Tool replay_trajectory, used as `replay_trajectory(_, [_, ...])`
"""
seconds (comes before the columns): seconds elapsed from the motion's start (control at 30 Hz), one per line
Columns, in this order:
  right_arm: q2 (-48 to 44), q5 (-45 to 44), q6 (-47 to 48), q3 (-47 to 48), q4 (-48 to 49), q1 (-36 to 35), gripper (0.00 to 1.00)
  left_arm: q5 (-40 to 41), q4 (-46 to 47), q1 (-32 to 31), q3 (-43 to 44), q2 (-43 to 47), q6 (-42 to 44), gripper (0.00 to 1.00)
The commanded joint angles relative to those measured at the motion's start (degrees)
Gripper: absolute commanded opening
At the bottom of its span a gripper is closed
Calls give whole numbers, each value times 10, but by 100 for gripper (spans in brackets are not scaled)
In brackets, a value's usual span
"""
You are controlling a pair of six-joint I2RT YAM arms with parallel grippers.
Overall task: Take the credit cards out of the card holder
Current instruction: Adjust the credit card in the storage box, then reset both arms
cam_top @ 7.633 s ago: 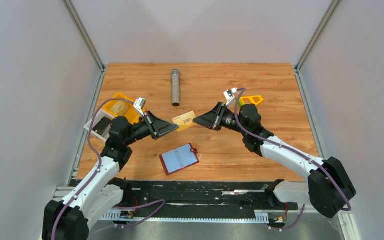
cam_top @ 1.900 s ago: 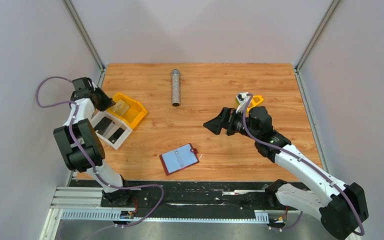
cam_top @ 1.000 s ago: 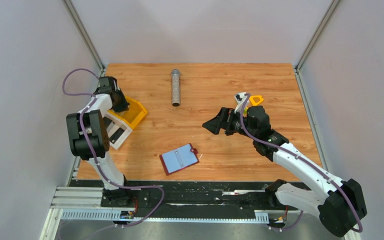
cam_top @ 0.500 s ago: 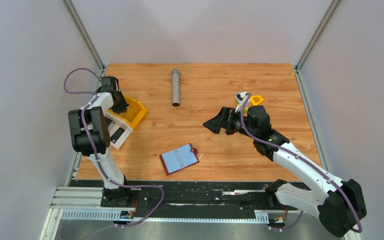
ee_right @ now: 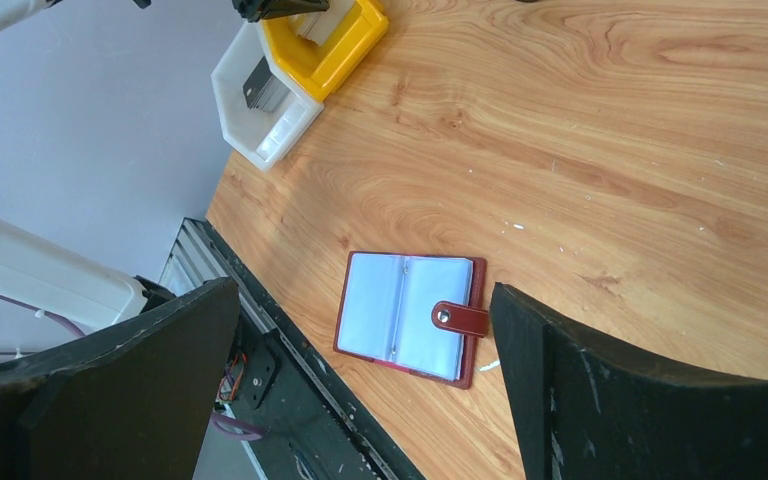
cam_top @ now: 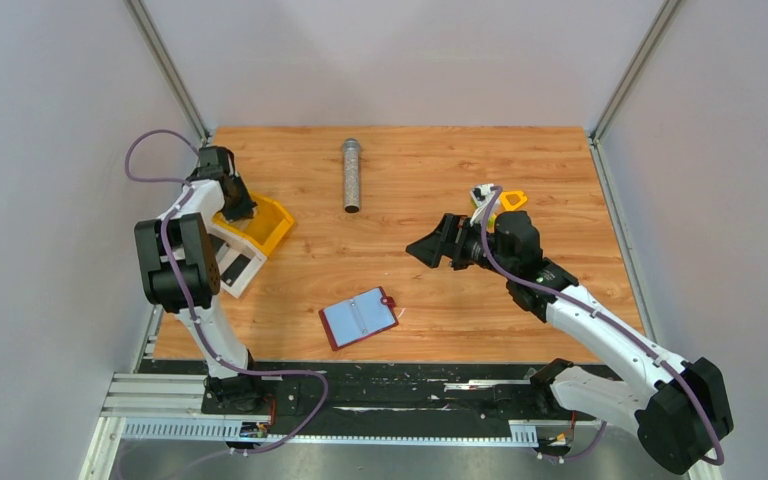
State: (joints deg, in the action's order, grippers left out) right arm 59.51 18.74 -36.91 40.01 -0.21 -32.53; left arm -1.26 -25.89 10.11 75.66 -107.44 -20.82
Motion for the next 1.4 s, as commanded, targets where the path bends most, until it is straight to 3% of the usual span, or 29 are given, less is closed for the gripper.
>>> replay_trajectory(0.0, [-2,6,4,18,20,3,100,-44,-21,-2,36,50,7,3])
replay_trajectory(0.13, [0,11,6,18,15,3,100,-94,-42,-2,39,77,4,6])
replay_trajectory(0.37, [5,1,26,49,-40,3,100,-201,-83,-14,17,137,36,20])
replay_trajectory(0.57, [9,-5,44,82,-73,2,100,-277,-78,-51,-21,233,37,31])
replay_trajectory(0.67, [9,-12,53,100,-105,3,100,-303,-70,-71,-41,293,30,44])
replay_trajectory(0.77, [-4,-28,55,110,-132,3,100,-326,-59,-89,-64,348,21,49])
replay_trajectory(0.83, [-17,-36,54,114,-152,3,100,-350,-51,-94,-79,378,15,56])
replay_trajectory(0.87, [-23,-40,53,117,-161,3,100,-360,-50,-95,-83,388,14,77])
replay_trajectory(0.93, [-39,-53,49,124,-183,2,100,-369,-49,-110,-96,419,11,97])
replay_trajectory(1.37, [-126,-105,14,96,-245,3,100,-384,-6,-185,-225,583,-44,100])
